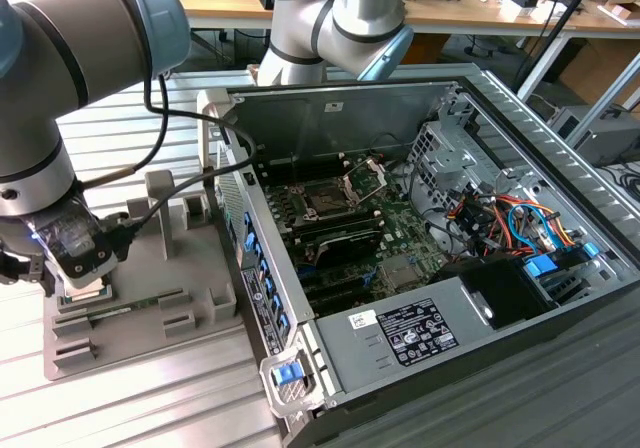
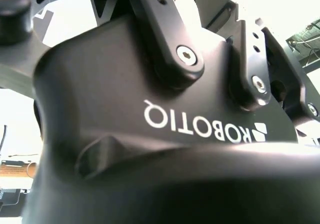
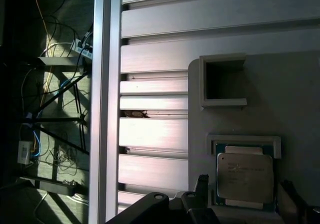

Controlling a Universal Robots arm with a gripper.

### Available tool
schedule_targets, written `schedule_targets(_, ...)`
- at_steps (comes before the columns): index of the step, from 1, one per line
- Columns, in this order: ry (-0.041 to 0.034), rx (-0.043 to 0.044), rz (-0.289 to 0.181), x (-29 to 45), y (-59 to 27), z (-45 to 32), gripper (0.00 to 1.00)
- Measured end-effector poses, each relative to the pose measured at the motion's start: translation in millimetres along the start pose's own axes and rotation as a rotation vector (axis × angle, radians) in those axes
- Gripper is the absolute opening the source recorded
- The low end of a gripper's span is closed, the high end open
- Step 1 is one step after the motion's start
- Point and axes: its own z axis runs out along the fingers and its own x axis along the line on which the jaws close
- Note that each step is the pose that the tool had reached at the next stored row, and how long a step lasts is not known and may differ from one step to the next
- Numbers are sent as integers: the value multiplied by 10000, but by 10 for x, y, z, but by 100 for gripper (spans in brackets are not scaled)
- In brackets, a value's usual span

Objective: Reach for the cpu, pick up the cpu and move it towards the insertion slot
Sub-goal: 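Pick up the cpu and move it towards the insertion slot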

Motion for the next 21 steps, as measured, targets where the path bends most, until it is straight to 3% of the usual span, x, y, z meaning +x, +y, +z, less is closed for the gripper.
schedule_targets(15, -1, -1, -17, -10, 28, 63, 62)
schedule_targets(21, 10, 0, -285, -29, 38, 80, 62)
